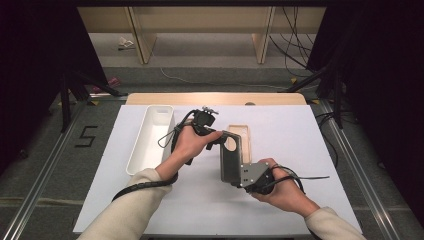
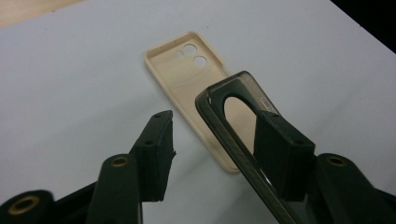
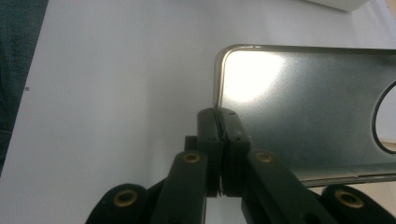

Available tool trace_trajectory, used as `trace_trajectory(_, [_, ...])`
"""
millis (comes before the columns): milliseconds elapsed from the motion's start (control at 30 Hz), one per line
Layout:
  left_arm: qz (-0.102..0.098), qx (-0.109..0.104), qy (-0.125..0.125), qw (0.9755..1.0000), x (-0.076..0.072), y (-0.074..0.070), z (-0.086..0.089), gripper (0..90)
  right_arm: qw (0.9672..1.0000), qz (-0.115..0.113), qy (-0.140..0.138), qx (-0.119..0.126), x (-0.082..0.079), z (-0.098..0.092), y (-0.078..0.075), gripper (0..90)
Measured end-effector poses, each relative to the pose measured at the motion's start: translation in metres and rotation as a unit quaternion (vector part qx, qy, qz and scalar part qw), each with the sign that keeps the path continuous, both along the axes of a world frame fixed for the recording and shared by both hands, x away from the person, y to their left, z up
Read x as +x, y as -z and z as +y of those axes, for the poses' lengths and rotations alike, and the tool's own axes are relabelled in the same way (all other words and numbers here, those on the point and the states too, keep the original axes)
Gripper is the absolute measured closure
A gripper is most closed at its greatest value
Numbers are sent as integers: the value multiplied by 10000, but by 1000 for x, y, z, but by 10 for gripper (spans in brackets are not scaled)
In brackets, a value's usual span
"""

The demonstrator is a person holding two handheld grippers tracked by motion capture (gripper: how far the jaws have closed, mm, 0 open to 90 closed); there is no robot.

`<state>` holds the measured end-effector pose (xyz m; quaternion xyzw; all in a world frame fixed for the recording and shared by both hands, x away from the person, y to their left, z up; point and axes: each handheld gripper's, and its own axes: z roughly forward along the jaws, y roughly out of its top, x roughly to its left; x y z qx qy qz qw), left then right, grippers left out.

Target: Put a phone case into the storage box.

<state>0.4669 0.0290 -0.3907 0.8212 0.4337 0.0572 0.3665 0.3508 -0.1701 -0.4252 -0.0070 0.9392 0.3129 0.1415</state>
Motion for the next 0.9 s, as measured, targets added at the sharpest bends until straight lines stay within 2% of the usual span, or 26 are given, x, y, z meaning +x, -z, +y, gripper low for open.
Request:
trace_trajectory(100, [141, -117, -16, 9998, 2, 2, 0, 505, 10000, -47, -36, -10, 0, 1, -1, 894])
trace_trajectory(167, [154, -140, -26, 9998, 3, 3, 0, 527, 9999, -114, -42, 3, 1, 1, -1, 894])
trace_trajectory(233, [194, -151, -11, 9997, 3, 4, 0, 553, 10000, -32, -23, -31, -1, 1, 0, 894])
trace_trajectory(467, [357, -167, -46, 9992, 2, 6, -4, 595, 9999, -131, -57, -31, -1, 3, -2, 894])
trace_trajectory(600, [361, -236, -58, 9991, 1, 5, -5, 638, 9999, -85, -35, -51, -1, 3, -1, 894])
trace_trajectory(733, [391, -383, -100, 9984, 0, 3, -4, 680, 9999, -146, -47, -60, -1, 3, 0, 894])
trace_trajectory(767, [386, -513, -136, 9978, -1, 1, -5, 689, 9998, -145, -77, -97, 0, 4, 1, 893])
trace_trajectory(867, [336, -679, -151, 9970, -5, -3, -8, 721, 9998, -57, -46, -184, 0, 4, 4, 893])
trace_trajectory(900, [306, -742, -138, 9967, -6, -4, -10, 732, 9998, -101, -18, -165, 1, 4, 5, 893])
